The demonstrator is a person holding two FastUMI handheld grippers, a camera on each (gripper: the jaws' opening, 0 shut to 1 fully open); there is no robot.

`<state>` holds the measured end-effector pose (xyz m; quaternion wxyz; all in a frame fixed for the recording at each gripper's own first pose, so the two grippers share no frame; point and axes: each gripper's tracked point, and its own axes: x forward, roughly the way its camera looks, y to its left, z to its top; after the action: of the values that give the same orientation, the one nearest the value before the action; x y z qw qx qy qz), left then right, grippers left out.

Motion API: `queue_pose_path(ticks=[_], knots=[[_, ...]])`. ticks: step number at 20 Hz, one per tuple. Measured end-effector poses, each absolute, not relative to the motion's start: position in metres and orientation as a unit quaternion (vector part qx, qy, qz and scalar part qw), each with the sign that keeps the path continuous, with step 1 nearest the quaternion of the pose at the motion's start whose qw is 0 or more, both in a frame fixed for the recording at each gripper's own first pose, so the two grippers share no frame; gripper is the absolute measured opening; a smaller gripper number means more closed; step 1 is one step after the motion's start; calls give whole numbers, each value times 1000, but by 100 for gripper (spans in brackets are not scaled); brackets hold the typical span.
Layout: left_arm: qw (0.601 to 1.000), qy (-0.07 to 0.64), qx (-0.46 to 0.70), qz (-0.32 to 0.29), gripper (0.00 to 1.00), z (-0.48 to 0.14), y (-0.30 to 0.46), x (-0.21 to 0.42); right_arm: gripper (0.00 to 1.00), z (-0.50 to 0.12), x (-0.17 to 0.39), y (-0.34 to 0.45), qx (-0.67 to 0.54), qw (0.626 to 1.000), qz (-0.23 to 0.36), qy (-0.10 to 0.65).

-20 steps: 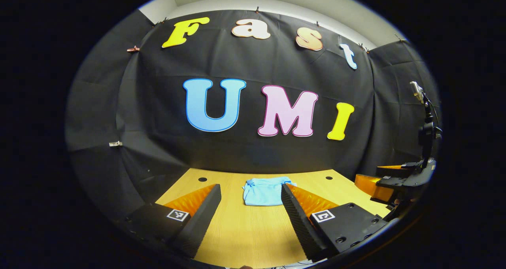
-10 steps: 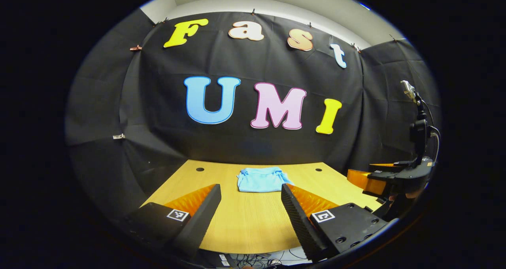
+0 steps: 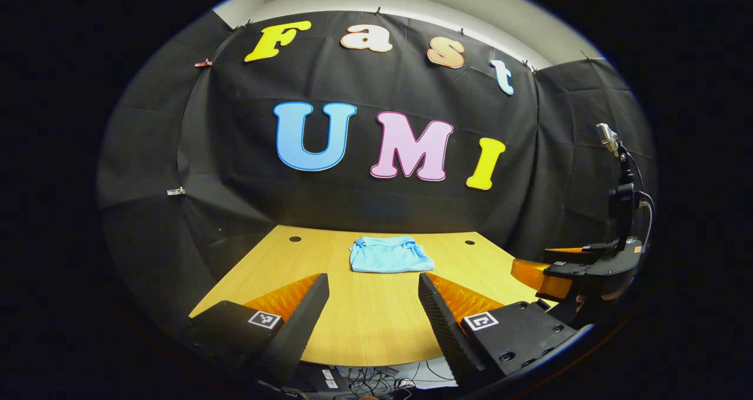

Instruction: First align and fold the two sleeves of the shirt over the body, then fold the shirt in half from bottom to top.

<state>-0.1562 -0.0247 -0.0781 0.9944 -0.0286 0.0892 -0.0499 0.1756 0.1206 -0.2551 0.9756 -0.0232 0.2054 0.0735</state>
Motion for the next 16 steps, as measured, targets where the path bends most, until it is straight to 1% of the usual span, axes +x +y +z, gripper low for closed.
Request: queue_pose_path(ticks=[16], knots=[[994,91,-29,-56,97,-80,-34,-148,97,-253,179,110,-3,979,45,201]])
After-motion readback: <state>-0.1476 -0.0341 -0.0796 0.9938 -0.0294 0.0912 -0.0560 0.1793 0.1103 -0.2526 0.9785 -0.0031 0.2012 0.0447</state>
